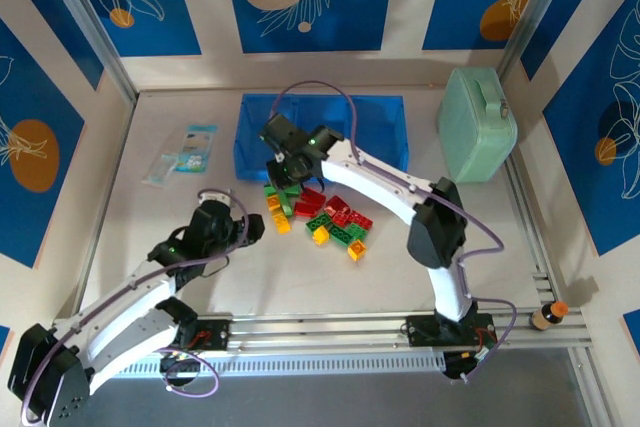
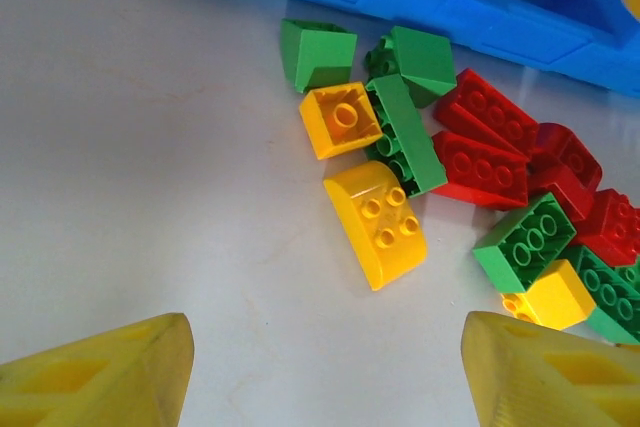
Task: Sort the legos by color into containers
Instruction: Place the lego in the container.
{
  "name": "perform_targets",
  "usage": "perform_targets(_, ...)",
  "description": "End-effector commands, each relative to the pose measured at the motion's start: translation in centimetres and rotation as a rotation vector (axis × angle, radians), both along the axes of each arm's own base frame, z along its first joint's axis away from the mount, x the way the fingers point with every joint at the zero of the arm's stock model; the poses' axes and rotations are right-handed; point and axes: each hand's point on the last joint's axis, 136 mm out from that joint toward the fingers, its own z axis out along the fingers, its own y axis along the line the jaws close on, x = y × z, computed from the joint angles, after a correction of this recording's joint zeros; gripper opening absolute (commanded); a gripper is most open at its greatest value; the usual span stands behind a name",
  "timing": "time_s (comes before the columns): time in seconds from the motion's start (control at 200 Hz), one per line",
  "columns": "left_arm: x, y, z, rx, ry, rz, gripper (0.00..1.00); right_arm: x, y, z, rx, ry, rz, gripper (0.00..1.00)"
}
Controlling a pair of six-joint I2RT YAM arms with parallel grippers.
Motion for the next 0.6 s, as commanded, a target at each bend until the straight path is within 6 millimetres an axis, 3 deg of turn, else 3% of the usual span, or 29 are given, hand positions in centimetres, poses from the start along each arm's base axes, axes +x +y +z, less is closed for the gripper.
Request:
perform_targets(0.0,-1.0,0.5,-0.7,0.026,0.027,0.010,0.71,1.7,1.0,-1.1,-0.014,0.017,0.043,0.31)
perform_targets(0.39,-1.8,0.3,-0.4,0.024,0.026,-0.009,0.71,8.7,3.7,-1.3,0.025,-0.051,0.041,0.33)
perform_targets(0.495,-1.8,-0.2,-0.5,0.028,0.039,-0.024,0.71,9.6,3.3,-0.8,0.048,-0.046,0.016,0.51)
perform_targets(0.55,-1.7,-0.5,-0.5,0.032,0.044,-0.034,0.71,9.6,3.0,0.0,0.053,-0.056,0.008,0.67)
perform_targets(0.595,-1.7,-0.8,-0.5,0.036,0.046,-0.042,0.71,9.3,2.9,0.9,0.066,-0.064,0.010,0.74)
